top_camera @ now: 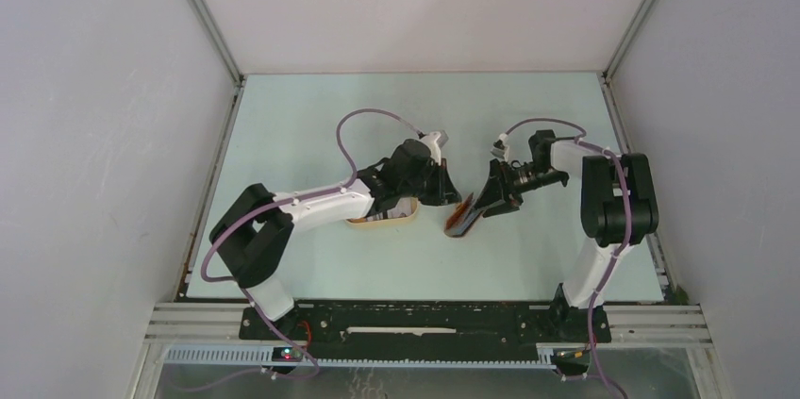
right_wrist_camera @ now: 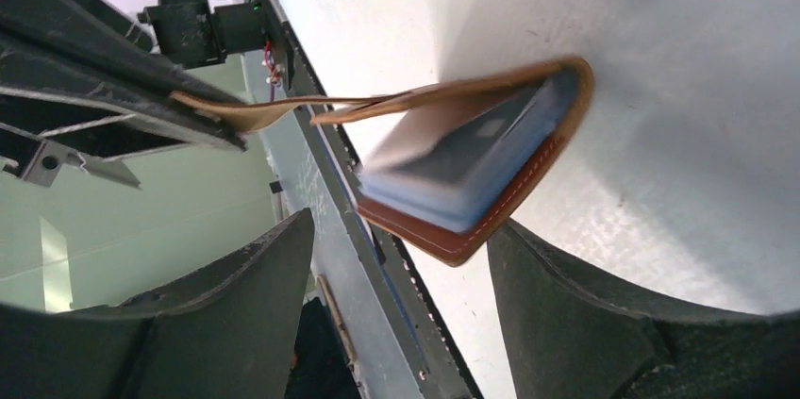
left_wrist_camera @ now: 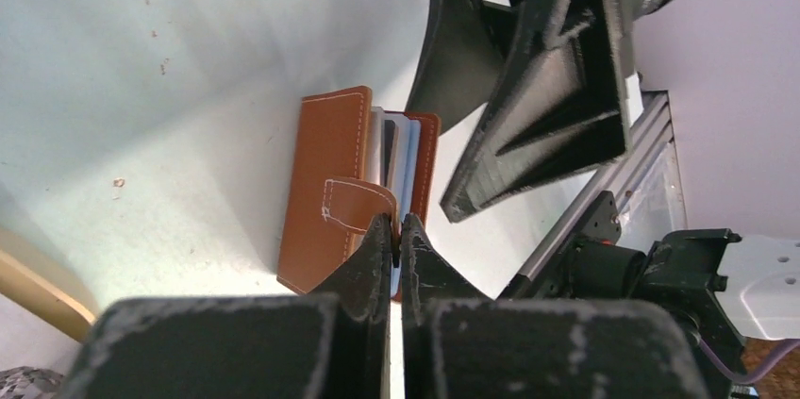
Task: Put the credit cards into the card holder
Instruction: Open the card holder at the center of the board.
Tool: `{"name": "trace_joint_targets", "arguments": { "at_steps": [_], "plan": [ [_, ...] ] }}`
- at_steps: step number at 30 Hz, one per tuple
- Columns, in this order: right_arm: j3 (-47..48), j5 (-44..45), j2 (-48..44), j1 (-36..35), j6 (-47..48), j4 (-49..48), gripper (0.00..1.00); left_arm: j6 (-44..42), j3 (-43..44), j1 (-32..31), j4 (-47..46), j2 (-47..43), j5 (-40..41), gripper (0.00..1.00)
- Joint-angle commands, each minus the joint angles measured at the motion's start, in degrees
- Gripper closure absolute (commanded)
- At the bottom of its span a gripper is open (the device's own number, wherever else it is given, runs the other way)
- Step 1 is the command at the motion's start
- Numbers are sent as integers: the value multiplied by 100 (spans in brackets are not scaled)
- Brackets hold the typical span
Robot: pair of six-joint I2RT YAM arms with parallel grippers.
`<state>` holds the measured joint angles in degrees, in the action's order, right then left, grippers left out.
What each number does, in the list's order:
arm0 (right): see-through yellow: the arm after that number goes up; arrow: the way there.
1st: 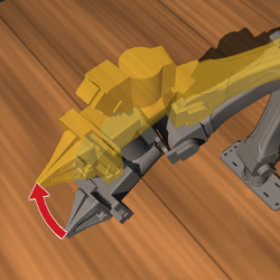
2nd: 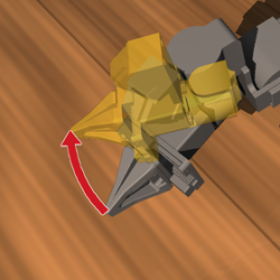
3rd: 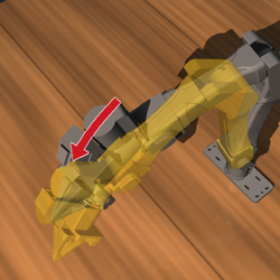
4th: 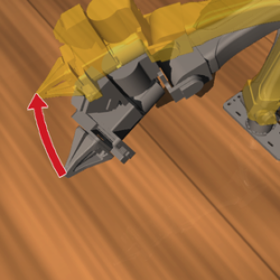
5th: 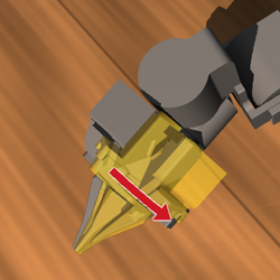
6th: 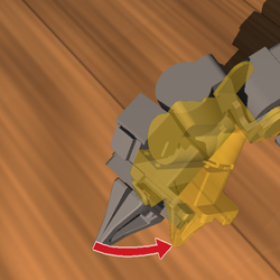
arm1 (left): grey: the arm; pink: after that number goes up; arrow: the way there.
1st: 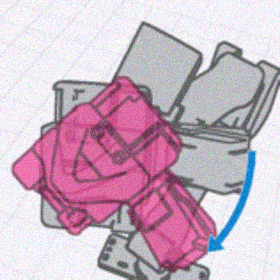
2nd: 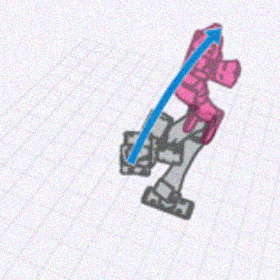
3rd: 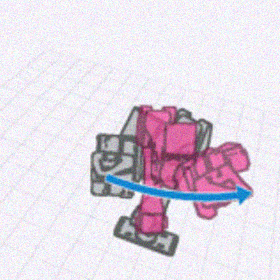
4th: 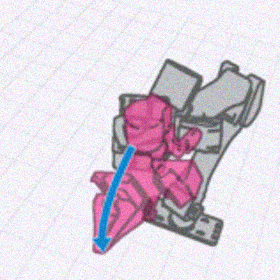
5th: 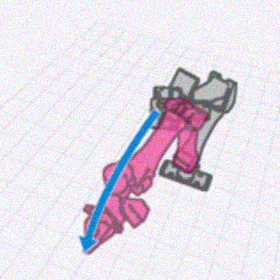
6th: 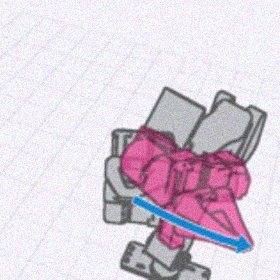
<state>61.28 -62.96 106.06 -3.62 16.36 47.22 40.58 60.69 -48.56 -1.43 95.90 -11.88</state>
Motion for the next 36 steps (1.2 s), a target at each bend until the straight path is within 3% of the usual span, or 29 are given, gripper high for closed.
{"name": "trace_joint_targets", "arguments": {
  "at_steps": [1, 15, 22, 29, 36],
  "plan": [
    [147, 274, 110, 37, -313, -188, 25, 121, -139, 25, -458, -202, -265, 100],
    [174, 818, 435, 47, -584, -471, 38, 374, -695, 338, -701, -216, -191, 100],
    [332, 671, 794, 50, -642, -424, 60, 460, -955, 510, -813, -238, -146, 100],
    [377, 657, 752, 120, -592, -417, 100, 417, -1104, 652, -820, -282, -93, 100],
    [696, 1252, 350, 591, -90, 131, 100, 78, -816, 703, -484, -116, -88, 100]
  ]
}}
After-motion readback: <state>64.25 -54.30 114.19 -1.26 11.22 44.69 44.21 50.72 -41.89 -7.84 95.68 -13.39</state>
